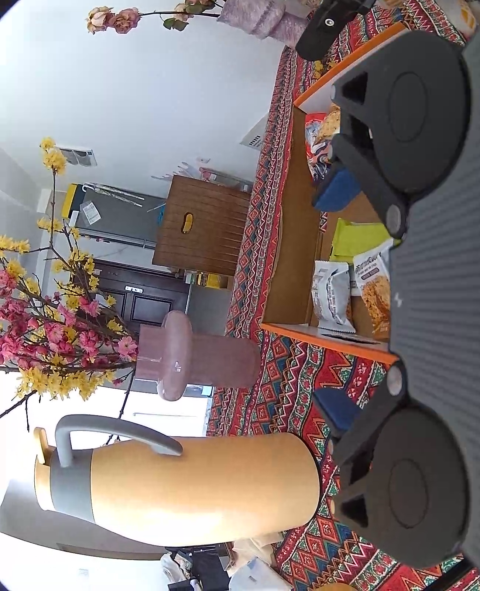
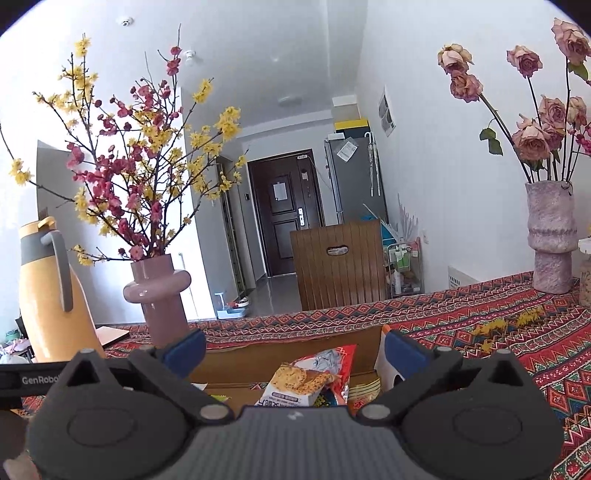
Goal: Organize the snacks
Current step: 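Open both grippers to drop the packets into the box, then move both open grippers back over the remaining packets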
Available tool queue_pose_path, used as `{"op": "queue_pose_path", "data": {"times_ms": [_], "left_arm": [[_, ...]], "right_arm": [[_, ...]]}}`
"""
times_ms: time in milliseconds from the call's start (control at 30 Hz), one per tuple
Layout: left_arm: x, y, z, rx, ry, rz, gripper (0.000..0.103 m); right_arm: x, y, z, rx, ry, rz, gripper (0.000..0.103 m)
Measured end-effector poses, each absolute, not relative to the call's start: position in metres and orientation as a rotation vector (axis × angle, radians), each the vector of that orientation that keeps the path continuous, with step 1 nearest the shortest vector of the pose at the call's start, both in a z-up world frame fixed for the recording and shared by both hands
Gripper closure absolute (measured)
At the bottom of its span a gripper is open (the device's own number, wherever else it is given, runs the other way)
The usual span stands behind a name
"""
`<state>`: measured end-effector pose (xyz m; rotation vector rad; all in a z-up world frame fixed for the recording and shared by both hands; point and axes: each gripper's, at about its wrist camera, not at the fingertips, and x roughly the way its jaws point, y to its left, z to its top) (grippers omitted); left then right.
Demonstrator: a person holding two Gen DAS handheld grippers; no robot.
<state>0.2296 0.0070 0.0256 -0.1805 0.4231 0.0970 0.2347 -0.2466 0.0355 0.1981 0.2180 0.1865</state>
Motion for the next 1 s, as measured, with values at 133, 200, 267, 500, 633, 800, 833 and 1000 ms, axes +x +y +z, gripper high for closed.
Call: {"op": "queue_pose_path", "data": {"times_ms": [133, 200, 267, 500, 633, 800, 833, 1000], "left_arm": [[0.221, 0.006, 0.036, -0.182, 0.411, 0.084, 0.000], [0.215, 0.005, 0.043, -0.177, 0.408, 0.077, 0.000], [0.209, 0.005, 0.048, -0.174, 0.405, 0.065, 0.000], [0.184, 0.011, 0.049, -0.127, 0.437, 0.050, 0.000], [0.169, 0.024, 0.040, -0.113, 0.461, 0.063, 0.000], [0.155, 0.042, 0.027, -0.103, 0.498, 0.086, 0.000], [0.153, 0.044, 0.023, -0.103, 0.504, 0.087, 0.000], [0.143, 0.048, -0.009, -0.094, 0.477, 0.107, 0.000]], "right_arm": [[0.222, -0.244, 0.049, 0.180, 0.184, 0.196, 0.000], [0.213, -0.244, 0.055, 0.169, 0.168, 0.205, 0.000], [0.205, -0.243, 0.060, 0.160, 0.159, 0.216, 0.000], [0.179, -0.246, 0.060, 0.149, 0.172, 0.237, 0.000], [0.165, -0.249, 0.047, 0.140, 0.222, 0.236, 0.000], [0.152, -0.255, 0.025, 0.119, 0.307, 0.212, 0.000], [0.149, -0.256, 0.021, 0.116, 0.323, 0.206, 0.000], [0.139, -0.260, 0.003, 0.118, 0.394, 0.181, 0.000]]}}
